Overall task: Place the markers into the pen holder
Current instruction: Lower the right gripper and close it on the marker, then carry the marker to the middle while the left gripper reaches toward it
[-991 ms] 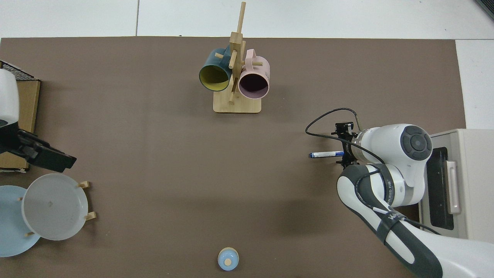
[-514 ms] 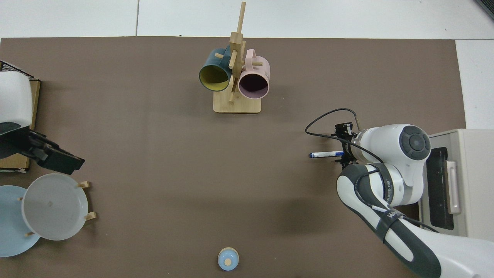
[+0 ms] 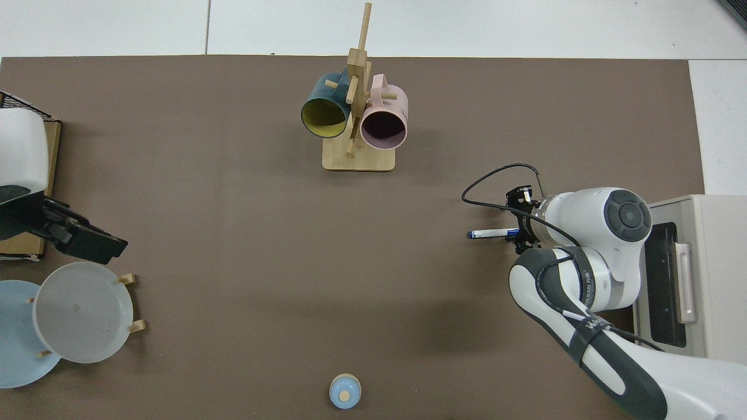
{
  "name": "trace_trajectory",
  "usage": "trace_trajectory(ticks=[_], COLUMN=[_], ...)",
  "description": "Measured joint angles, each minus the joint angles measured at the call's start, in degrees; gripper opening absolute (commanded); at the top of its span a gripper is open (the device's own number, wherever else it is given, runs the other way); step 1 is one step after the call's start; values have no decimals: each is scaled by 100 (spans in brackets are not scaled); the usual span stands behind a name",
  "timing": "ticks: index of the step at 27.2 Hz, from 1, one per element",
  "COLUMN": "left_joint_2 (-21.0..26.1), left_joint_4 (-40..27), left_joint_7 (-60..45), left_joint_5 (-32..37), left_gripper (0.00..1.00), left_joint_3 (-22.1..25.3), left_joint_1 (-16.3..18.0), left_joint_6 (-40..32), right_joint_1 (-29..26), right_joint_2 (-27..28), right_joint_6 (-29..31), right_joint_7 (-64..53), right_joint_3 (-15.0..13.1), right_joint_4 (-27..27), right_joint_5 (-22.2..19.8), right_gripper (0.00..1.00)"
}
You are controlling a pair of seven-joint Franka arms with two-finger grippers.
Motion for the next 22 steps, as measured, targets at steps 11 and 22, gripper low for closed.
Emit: trace_trajectory(ticks=[11, 22], left_joint_2=[-19, -24], left_joint_4=[-13, -21], left_joint_7=[-7, -19], left_joint_5=[0, 0], left_gripper=[100, 99], left_joint_3=[-13, -58], left_joint_1=[0, 0], left_joint_6=[0, 0], right_joint_1=[2, 8], right_joint_2=[0, -29], right_joint_6=[0, 0], right_joint_7=[0, 0], right_joint_3=[7, 19], right_joint_4=[0, 2], right_joint_5=[-8, -20], right_gripper=[13, 0])
